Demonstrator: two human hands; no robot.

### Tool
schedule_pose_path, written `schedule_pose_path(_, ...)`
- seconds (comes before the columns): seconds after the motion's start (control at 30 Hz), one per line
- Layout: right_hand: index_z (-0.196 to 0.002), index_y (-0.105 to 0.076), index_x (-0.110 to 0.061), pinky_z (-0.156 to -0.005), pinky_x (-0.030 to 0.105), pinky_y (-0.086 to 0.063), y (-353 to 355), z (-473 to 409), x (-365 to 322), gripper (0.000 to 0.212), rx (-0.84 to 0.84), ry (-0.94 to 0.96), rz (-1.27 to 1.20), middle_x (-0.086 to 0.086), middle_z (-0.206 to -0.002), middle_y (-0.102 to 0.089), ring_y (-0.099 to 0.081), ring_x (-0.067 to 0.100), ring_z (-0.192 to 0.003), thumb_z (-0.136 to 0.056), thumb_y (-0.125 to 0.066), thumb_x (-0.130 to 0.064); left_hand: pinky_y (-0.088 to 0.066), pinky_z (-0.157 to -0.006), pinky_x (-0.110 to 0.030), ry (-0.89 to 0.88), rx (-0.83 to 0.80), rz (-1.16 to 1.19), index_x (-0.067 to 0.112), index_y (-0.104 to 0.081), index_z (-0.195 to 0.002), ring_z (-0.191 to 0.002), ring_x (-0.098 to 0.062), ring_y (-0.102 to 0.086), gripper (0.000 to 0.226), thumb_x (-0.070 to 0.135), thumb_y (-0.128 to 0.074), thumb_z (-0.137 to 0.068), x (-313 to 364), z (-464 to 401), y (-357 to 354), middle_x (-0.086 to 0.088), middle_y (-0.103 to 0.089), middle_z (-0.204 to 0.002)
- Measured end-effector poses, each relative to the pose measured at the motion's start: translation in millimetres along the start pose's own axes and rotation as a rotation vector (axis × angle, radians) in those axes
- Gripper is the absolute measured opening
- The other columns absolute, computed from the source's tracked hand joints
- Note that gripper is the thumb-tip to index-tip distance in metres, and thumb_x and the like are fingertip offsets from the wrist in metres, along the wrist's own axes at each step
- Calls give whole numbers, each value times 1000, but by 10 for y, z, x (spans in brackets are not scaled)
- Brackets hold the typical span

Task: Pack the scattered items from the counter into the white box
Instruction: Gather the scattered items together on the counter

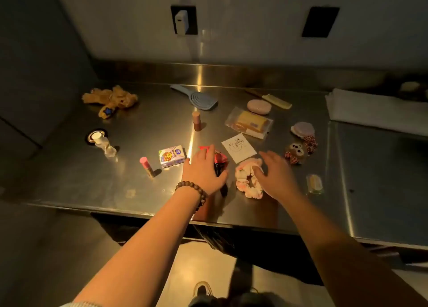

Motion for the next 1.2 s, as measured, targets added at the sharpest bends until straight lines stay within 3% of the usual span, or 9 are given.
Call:
schedule_pose_path(0.2,-143,-35,-23,-111,44,-30,0,-7,-11,56,15,-21,41,6,-151,-32,-28,25,-138,-92,-46,-45,-24,-111,-51,-38,10,3,21,-11,-148,-136,-24,-30,86,63,-41,-79,-38,-29,-21,-5,-31,-150)
schedule_pose_path(0.3,-146,-27,-29,-112,46,-25,35,12,-22,60,94,-19,22,4,-157,-16,-16,25,-143,-91,-47,-47,-21,-113,-51,-65,43,3,21,-11,-148,-138,-24,-25,85,63,-42,-81,-20,-12,13,-6,-27,-152)
schedule_pose_path(0.47,-149,-4,-34,-114,48,-4,-169,271,-130,74,221,126,196,4,-159,7,9,24,-145,-86,-33,-61,-15,-113,-47,-159,309,-28,23,-11,-148,-141,-26,-16,87,69,-36,-79,-23,183,38,-8,-20,-153)
schedule_pose_path(0.6,-147,11,-40,-115,55,0,-598,447,-31,71,83,95,279,5,-157,19,19,26,-144,-88,-22,-64,5,-113,-50,-65,74,-94,30,21,-144,-141,-27,19,98,82,-23,-74,-220,309,-454,-5,15,-156)
schedule_pose_path(0.67,-147,12,-40,-115,57,0,-733,462,-8,69,39,76,282,6,-157,20,20,28,-143,-90,-18,-64,8,-113,-51,-39,10,-107,32,27,-142,-139,-27,25,98,87,-16,-73,-277,300,-638,-6,22,-154)
schedule_pose_path(0.97,-147,12,-40,-115,55,0,-779,-135,-137,64,61,101,293,8,-158,15,13,31,-144,-94,-20,-60,15,-111,-46,-63,-12,-98,36,25,-142,-138,-22,24,92,87,-8,-73,-258,-243,-711,2,27,-152)
schedule_pose_path(1.2,-146,15,-41,-113,57,1,-726,-865,-116,65,68,120,315,8,-157,19,13,31,-144,-93,-18,-59,8,-113,-41,-144,-50,-82,33,21,-143,-141,-24,20,93,85,-13,-74,-212,-878,-628,-1,30,-149)
Point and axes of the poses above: each hand's wrist, its own z-axis away from the middle knuckle, its own y-axis out of the back of the hand, x = y × z, the point moved 5 cm from there along -z, towards the middle knuckle
